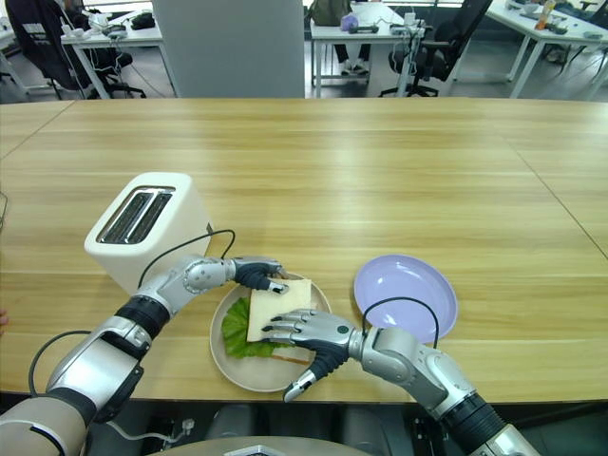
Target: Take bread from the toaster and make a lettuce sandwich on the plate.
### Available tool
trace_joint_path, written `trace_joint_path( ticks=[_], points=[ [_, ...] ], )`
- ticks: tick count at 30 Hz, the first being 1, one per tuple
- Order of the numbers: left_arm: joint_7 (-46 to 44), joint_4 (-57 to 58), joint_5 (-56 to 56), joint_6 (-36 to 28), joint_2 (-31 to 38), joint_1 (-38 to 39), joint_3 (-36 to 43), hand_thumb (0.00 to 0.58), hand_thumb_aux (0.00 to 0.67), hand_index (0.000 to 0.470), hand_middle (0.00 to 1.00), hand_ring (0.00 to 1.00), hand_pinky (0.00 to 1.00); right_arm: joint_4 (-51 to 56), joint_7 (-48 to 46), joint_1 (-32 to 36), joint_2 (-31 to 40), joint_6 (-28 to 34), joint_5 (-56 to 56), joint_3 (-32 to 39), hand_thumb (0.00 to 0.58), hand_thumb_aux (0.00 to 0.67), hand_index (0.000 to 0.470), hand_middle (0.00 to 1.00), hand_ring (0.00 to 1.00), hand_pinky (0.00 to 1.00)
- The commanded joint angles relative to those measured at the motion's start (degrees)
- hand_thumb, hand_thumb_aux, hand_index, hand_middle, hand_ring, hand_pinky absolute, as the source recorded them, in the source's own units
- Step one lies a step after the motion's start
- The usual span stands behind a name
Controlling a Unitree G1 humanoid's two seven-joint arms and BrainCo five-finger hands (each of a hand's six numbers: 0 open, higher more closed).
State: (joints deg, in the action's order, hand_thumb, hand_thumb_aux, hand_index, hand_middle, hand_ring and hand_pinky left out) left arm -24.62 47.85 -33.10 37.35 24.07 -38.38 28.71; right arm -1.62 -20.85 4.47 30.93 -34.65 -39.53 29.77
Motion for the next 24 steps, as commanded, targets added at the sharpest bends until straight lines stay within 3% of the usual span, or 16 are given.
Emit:
trace_joint_path(
  ticks=[1, 10, 16, 24],
  points=[
    [7.6, -3.2, -5.1, 0.1, 2.3, -2.0, 0.2, 0.018, 0.011, 0.007, 1.00, 1.00, 1.00, 2.4, -3.2, -0.3, 0.5, 1.2, 0.2, 1.7, 0.000, 0.000, 0.000, 0.00, 0.00, 0.00],
    [21.1, -13.5, -13.4, -2.3, 6.7, -2.3, -0.8, 0.000, 0.000, 0.000, 1.00, 1.00, 1.00, 4.0, -4.0, 0.0, 0.8, 1.7, 0.2, 1.8, 0.000, 0.000, 0.000, 0.00, 0.00, 0.00],
    [27.1, -23.9, -14.4, -7.1, 9.9, -1.2, -5.7, 0.000, 0.000, 0.000, 0.99, 0.99, 0.99, 5.9, -2.2, 1.3, 1.2, 2.1, -2.2, 1.5, 0.000, 0.000, 0.000, 0.00, 0.00, 0.00],
    [24.9, -42.4, -7.9, -9.9, 16.6, 10.7, -16.6, 0.000, 0.000, 0.000, 0.89, 0.89, 0.89, 8.7, 2.1, 3.8, 2.4, 3.0, -5.0, 0.0, 0.000, 0.000, 0.000, 0.00, 0.00, 0.00]
  ],
)
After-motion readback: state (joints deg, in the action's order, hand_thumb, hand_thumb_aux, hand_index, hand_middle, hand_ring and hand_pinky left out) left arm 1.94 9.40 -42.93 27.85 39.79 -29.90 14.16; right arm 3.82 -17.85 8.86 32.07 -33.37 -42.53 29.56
